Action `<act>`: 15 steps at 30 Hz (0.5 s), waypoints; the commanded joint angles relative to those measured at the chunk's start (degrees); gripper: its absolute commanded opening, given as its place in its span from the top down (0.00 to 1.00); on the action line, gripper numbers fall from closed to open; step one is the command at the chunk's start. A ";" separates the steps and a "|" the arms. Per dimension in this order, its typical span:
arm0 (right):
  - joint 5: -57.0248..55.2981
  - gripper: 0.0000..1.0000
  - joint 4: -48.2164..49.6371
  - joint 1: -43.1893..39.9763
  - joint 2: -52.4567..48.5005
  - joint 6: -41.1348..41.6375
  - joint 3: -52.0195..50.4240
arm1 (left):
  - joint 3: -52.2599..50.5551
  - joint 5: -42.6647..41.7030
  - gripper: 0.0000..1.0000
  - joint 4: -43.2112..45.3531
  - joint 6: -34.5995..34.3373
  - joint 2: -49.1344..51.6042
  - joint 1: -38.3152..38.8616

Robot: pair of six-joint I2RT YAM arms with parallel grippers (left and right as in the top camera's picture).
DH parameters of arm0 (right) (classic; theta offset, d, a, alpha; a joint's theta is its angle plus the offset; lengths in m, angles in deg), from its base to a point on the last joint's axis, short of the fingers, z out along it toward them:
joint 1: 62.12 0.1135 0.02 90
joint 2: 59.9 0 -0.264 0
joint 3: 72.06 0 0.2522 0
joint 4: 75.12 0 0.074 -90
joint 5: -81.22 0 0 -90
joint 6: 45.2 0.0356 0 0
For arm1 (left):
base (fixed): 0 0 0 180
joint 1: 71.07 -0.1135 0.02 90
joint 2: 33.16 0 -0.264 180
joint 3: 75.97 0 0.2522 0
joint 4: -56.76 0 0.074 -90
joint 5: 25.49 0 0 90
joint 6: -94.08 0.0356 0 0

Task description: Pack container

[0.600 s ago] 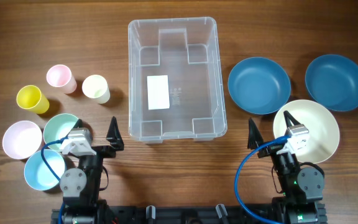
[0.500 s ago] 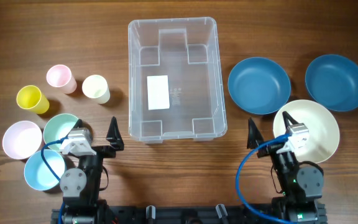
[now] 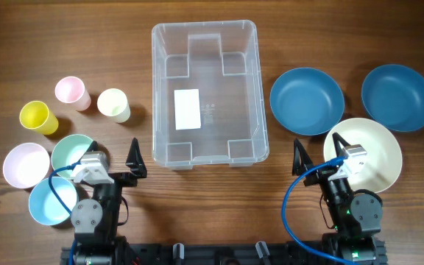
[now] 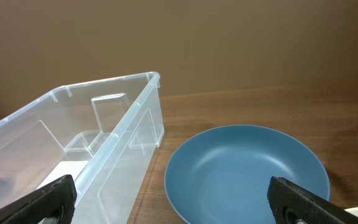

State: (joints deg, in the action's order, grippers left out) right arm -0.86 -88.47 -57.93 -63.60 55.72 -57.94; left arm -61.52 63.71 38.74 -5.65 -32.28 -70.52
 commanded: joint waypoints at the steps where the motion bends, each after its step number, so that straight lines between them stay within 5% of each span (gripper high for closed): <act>1: 0.70 0.00 0.24 -0.11 -0.33 1.09 -0.07 | -0.37 -1.11 0.00 -0.04 -0.33 -0.46 -0.46; 15: -1.14 0.00 0.17 -0.11 -0.33 1.05 -0.04 | -0.37 -1.11 0.00 -0.04 -0.33 -0.46 -0.46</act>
State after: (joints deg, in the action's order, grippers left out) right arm -0.90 -88.50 -57.93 -63.60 55.70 -57.94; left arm -61.52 63.71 38.74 -5.65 -32.28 -70.52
